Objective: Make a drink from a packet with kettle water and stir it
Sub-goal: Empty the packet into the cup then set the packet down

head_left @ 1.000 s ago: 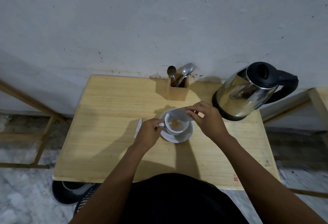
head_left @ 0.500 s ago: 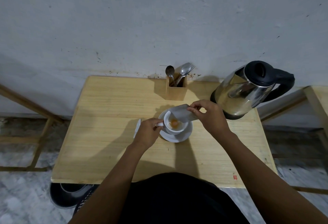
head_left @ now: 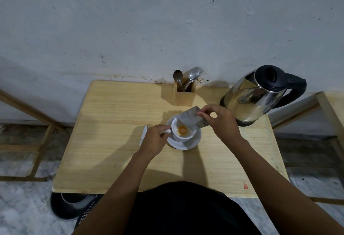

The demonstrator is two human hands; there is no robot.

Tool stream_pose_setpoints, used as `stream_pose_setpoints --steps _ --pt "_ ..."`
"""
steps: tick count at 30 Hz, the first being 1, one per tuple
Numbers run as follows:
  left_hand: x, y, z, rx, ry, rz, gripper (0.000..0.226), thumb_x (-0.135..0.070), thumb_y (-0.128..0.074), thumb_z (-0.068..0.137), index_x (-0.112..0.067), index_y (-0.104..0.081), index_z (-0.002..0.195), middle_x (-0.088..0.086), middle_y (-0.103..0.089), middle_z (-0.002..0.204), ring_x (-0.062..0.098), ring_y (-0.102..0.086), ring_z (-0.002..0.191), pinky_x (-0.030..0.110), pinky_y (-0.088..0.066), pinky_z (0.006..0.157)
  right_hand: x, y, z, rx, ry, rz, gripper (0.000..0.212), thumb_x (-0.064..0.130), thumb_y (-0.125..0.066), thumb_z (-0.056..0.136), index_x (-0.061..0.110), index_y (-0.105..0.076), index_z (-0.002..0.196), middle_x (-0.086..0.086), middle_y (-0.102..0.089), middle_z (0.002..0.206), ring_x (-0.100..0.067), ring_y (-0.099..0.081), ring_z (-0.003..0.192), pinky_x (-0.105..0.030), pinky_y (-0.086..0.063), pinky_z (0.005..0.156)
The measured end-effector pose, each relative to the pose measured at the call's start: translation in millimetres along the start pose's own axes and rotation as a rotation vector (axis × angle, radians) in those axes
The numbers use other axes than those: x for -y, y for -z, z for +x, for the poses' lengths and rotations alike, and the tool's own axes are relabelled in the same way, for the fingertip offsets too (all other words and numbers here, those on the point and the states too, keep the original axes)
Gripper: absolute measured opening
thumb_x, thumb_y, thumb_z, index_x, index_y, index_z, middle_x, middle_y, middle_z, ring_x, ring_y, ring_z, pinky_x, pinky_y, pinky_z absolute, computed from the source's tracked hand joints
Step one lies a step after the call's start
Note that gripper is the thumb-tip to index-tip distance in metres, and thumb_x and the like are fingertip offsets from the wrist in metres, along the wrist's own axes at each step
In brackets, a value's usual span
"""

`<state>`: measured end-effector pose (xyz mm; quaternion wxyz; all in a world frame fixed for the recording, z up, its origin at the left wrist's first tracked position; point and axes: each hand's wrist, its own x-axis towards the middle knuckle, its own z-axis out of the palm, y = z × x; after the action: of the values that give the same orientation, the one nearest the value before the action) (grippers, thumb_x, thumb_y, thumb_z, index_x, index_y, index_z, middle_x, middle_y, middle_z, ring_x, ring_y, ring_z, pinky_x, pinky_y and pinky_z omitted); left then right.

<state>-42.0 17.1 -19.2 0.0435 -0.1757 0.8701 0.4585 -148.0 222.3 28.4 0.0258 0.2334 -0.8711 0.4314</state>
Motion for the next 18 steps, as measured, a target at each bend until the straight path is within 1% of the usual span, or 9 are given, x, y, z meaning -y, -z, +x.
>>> stream_pose_setpoints --steps 3,5,7,10,13,14,16,17,18 --pt "-0.6 0.0 -0.9 -0.010 -0.010 0.008 0.026 -0.007 -0.057 0.091 -0.004 -0.066 0.115 0.014 -0.070 0.105 0.013 -0.056 0.087 -0.016 -0.020 0.068 2.5 -0.7 -0.4 -0.024 0.035 -0.022 0.015 0.014 -0.080 0.078 0.010 -0.074 0.091 0.005 -0.069 0.077 -0.006 -0.061 0.077 -0.010 -0.045 0.067" --pt "-0.6 -0.2 -1.1 -0.013 -0.011 -0.003 0.025 -0.006 -0.057 0.091 -0.003 -0.066 0.114 0.014 -0.070 0.103 0.015 -0.058 0.087 -0.016 -0.021 0.067 2.8 -1.2 0.1 -0.026 0.018 -0.024 0.018 0.015 -0.080 0.078 0.011 -0.073 0.094 0.008 -0.066 0.076 -0.004 -0.061 0.076 -0.012 -0.046 0.065" --pt "-0.7 -0.3 -1.1 -0.012 -0.007 -0.018 0.024 -0.006 -0.057 0.091 -0.004 -0.066 0.113 0.014 -0.070 0.100 0.018 -0.061 0.087 -0.014 -0.024 0.066 3.7 -2.4 0.1 -0.030 0.024 -0.029 0.012 0.015 -0.080 0.078 0.011 -0.074 0.087 0.009 -0.065 0.075 -0.004 -0.060 0.074 -0.014 -0.046 0.067" --pt "-1.0 -0.5 -1.5 -0.011 0.001 -0.019 0.024 -0.006 -0.057 0.091 -0.003 -0.066 0.113 0.012 -0.070 0.098 0.016 -0.060 0.088 -0.017 -0.018 0.065 5.4 -3.3 -0.7 -0.062 0.040 -0.035 0.017 0.014 -0.080 0.078 0.009 -0.074 0.092 0.009 -0.065 0.077 -0.005 -0.059 0.076 -0.013 -0.048 0.067" --pt "-0.2 -0.2 -1.5 -0.004 0.001 -0.027 0.025 -0.008 -0.057 0.091 -0.005 -0.066 0.114 0.009 -0.070 0.098 0.017 -0.062 0.091 -0.012 -0.027 0.069 5.6 -5.1 -2.0 -0.045 0.063 -0.051 0.011 0.012 -0.080 0.078 0.010 -0.075 0.087 0.009 -0.065 0.076 -0.007 -0.060 0.071 -0.024 -0.051 0.068" --pt "-0.1 -0.1 -1.3 -0.002 0.006 -0.027 0.025 -0.008 -0.058 0.091 -0.006 -0.066 0.115 0.010 -0.071 0.100 0.017 -0.062 0.091 -0.008 -0.032 0.069 5.8 -5.6 -2.3 -0.058 0.068 -0.065 0.011 0.014 -0.080 0.078 0.012 -0.075 0.087 0.009 -0.065 0.075 -0.007 -0.059 0.069 -0.024 -0.050 0.067" --pt "0.6 -0.1 -0.4 0.003 0.010 -0.026 0.026 -0.009 -0.058 0.090 -0.007 -0.066 0.115 0.012 -0.071 0.104 0.015 -0.062 0.088 -0.002 -0.037 0.066 6.7 -6.1 -3.0 -0.095 0.054 -0.091 0.019 0.018 -0.081 0.078 0.013 -0.074 0.095 0.009 -0.066 0.074 -0.005 -0.058 0.069 -0.015 -0.046 0.070" --pt "1.0 -0.1 -0.3 0.003 0.008 -0.024 0.026 -0.009 -0.058 0.090 -0.007 -0.066 0.115 0.013 -0.071 0.104 0.014 -0.060 0.086 -0.004 -0.037 0.066 7.3 -6.2 -3.4 -0.099 0.049 -0.096 0.022 0.020 -0.081 0.077 0.013 -0.073 0.096 0.009 -0.066 0.073 -0.005 -0.058 0.069 -0.012 -0.045 0.070" --pt "0.7 0.3 -0.4 0.002 0.008 -0.015 0.025 -0.008 -0.058 0.090 -0.006 -0.066 0.114 0.013 -0.071 0.103 0.013 -0.059 0.085 -0.007 -0.035 0.066 7.8 -6.6 -3.9 -0.097 0.057 -0.106 0.020 0.020 -0.081 0.077 0.013 -0.074 0.094 0.009 -0.066 0.073 -0.005 -0.057 0.069 -0.015 -0.047 0.070"
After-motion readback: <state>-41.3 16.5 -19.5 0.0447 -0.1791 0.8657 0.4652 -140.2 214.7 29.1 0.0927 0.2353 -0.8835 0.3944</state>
